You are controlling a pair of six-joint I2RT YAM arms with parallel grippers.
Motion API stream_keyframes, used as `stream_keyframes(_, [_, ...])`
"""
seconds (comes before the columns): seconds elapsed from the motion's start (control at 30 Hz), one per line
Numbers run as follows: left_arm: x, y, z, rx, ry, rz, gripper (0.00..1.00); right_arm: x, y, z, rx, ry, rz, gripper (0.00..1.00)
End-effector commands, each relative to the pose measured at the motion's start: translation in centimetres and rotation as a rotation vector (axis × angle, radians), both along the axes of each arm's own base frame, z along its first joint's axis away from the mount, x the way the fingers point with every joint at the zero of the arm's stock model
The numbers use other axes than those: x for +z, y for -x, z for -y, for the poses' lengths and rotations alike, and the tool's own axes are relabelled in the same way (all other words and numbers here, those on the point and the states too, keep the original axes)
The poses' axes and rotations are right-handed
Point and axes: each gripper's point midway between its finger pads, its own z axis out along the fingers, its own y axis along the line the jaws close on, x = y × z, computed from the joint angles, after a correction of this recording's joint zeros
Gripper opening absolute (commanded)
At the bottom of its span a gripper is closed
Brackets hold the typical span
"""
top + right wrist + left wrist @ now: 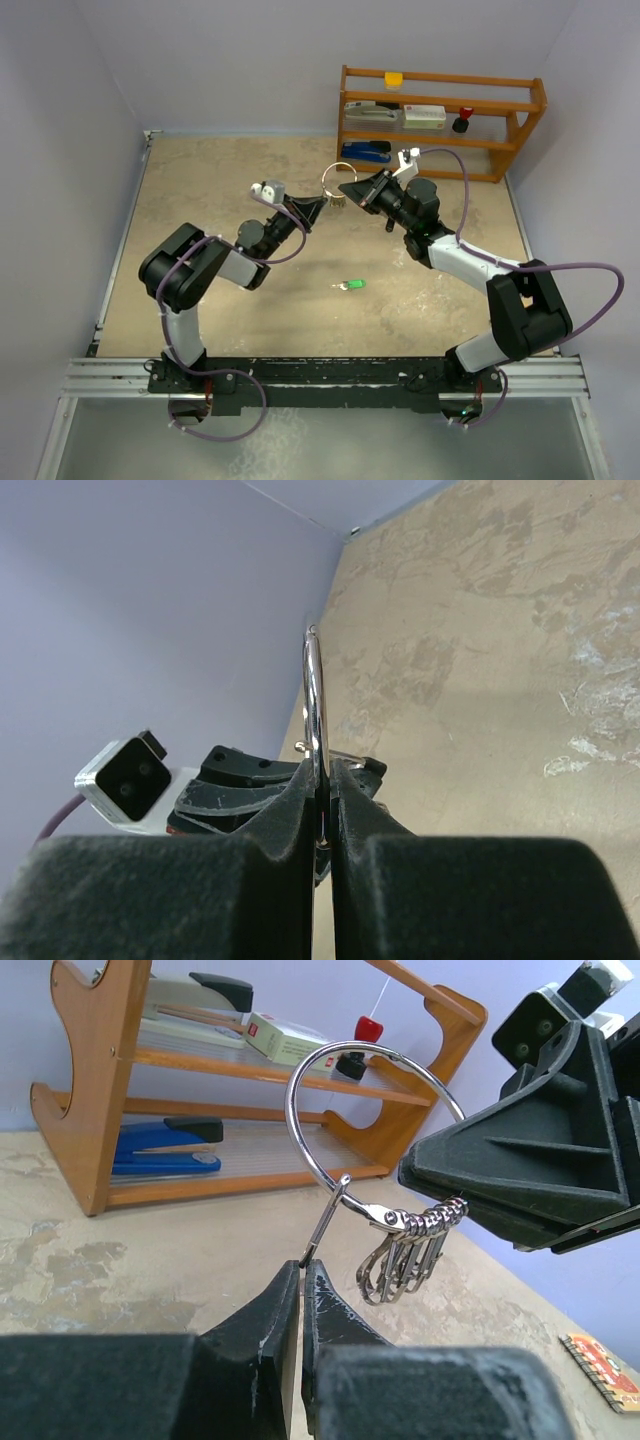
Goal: Put the keys on the keyring
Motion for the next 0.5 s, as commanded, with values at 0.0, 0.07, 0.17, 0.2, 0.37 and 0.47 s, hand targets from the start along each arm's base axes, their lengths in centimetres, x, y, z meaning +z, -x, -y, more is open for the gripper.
stream_keyframes(0.0, [6.99,1.92,-1.01,0.006,0.107,0.230,0.00,2.61,0.74,-0.17,0.024,-0.029,0.078,0.00])
stream_keyframes(0.07, [7.12,1.98,-1.07,0.006,0.108,0.233,0.00,2.50,0.83,-0.21,0.029,-0.028,0.075,0.00])
stream_keyframes(0.17, [7.32,2.10,-1.06,0.003,0.110,0.237,0.03,2.33,0.81,-0.24,0.029,-0.026,0.072,0.00])
stream_keyframes(0.2, [7.34,2.08,-1.06,0.004,0.112,0.236,0.06,2.34,0.82,-0.25,0.030,-0.027,0.072,0.00])
stream_keyframes(0.37, [7.39,1.96,-1.03,0.002,0.115,0.235,0.11,2.41,0.90,-0.29,0.035,-0.027,0.074,0.00])
stream_keyframes(0.47, [7.37,1.90,-0.85,-0.002,0.116,0.235,0.11,2.47,0.93,-0.25,0.034,-0.028,0.075,0.00])
